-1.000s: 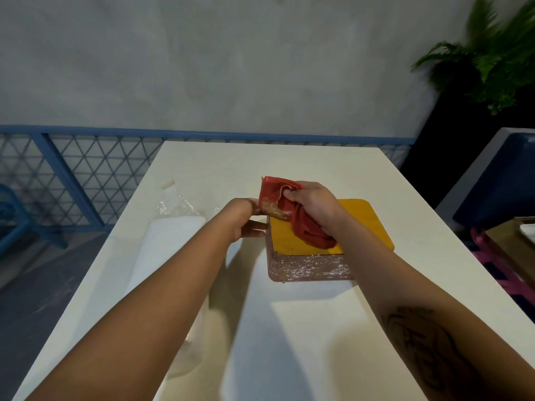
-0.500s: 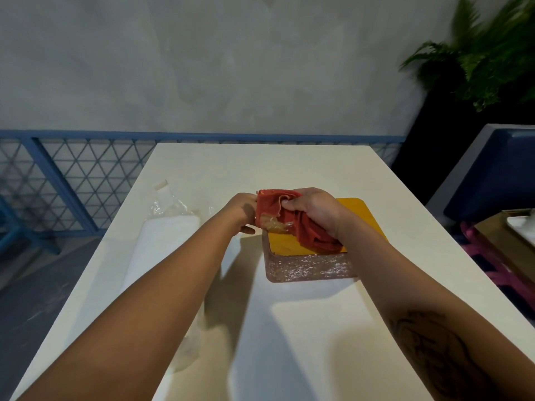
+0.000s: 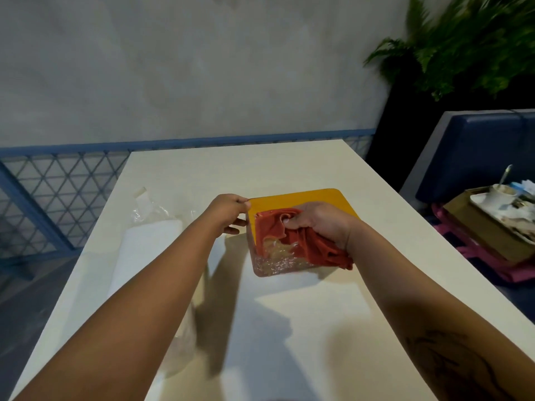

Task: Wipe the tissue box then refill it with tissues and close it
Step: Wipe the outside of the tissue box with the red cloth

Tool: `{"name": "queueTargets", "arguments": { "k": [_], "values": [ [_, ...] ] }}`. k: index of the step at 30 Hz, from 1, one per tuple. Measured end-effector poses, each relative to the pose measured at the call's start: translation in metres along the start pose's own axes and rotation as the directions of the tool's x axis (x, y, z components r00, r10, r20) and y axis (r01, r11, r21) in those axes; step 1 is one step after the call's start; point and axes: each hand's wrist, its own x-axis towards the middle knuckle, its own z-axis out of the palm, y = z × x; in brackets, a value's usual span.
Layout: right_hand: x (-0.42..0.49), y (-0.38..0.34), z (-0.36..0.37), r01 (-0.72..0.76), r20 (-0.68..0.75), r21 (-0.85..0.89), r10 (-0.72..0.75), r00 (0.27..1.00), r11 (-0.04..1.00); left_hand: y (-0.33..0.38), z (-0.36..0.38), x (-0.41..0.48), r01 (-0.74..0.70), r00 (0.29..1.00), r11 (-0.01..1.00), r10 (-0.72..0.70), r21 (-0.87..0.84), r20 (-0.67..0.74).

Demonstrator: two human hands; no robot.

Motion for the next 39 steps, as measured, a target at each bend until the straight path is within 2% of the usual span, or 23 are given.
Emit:
{"name": "queueTargets", "arguments": {
  "k": [3,5,7,9,12,16,19,22,27,32,34,36,39],
  "values": [
    [-0.011,0.011,-0.005,-0.045,0.017,0.301,0.042,0.999,0.953,0.0,0.0,0.002,-0.008,1.0,1.0,0.008,0.022,-0.009],
    [-0.017,0.021,-0.013,0.005,0.03,0.486,-0.023,0.999,0.874,-0.001,0.003,0.003,-0.031,0.998,0.997,0.034,0.066,-0.049],
    [-0.023,0.03,-0.022,0.043,0.034,0.597,-0.079,0.996,0.801,-0.002,0.006,0.004,-0.086,0.987,0.983,0.107,0.162,-0.123],
    [-0.029,0.041,-0.031,0.125,-0.036,0.681,-0.138,0.99,0.722,-0.003,0.011,0.002,-0.153,0.957,0.939,0.218,0.307,-0.19],
    [-0.04,0.057,-0.04,0.219,-0.159,0.734,-0.151,0.976,0.642,-0.002,0.018,-0.005,-0.232,0.903,0.858,0.365,0.458,-0.227],
    [-0.055,0.07,-0.034,0.285,-0.325,0.745,-0.044,0.945,0.603,0.002,0.025,-0.016,-0.366,0.852,0.711,0.516,0.6,-0.092],
    [-0.065,0.078,-0.031,0.342,-0.459,0.754,0.076,0.885,0.56,0.003,0.031,-0.023,-0.432,0.841,0.629,0.539,0.646,0.038],
    [-0.07,0.088,-0.025,0.384,-0.531,0.752,0.148,0.834,0.537,0.003,0.036,-0.026,-0.471,0.836,0.582,0.535,0.663,0.124],
    [-0.077,0.1,-0.017,0.452,-0.572,0.783,0.207,0.794,0.428,-0.002,0.04,-0.023,-0.485,0.836,0.573,0.526,0.661,0.158],
    [-0.068,0.119,-0.011,0.495,-0.613,0.785,0.352,0.707,0.372,-0.004,0.045,-0.018,-0.488,0.844,0.61,0.511,0.625,0.16],
    [-0.065,0.122,-0.013,0.52,-0.607,0.794,0.417,0.676,0.313,-0.002,0.047,-0.016,-0.479,0.849,0.619,0.507,0.623,0.149],
    [-0.065,0.125,-0.016,0.528,-0.57,0.819,0.434,0.698,0.226,-0.002,0.048,-0.016,-0.467,0.855,0.623,0.498,0.627,0.141],
    [-0.064,0.126,-0.017,0.476,-0.512,0.855,0.48,0.712,0.206,-0.002,0.047,-0.018,-0.459,0.867,0.63,0.47,0.626,0.162]
  ]
}}
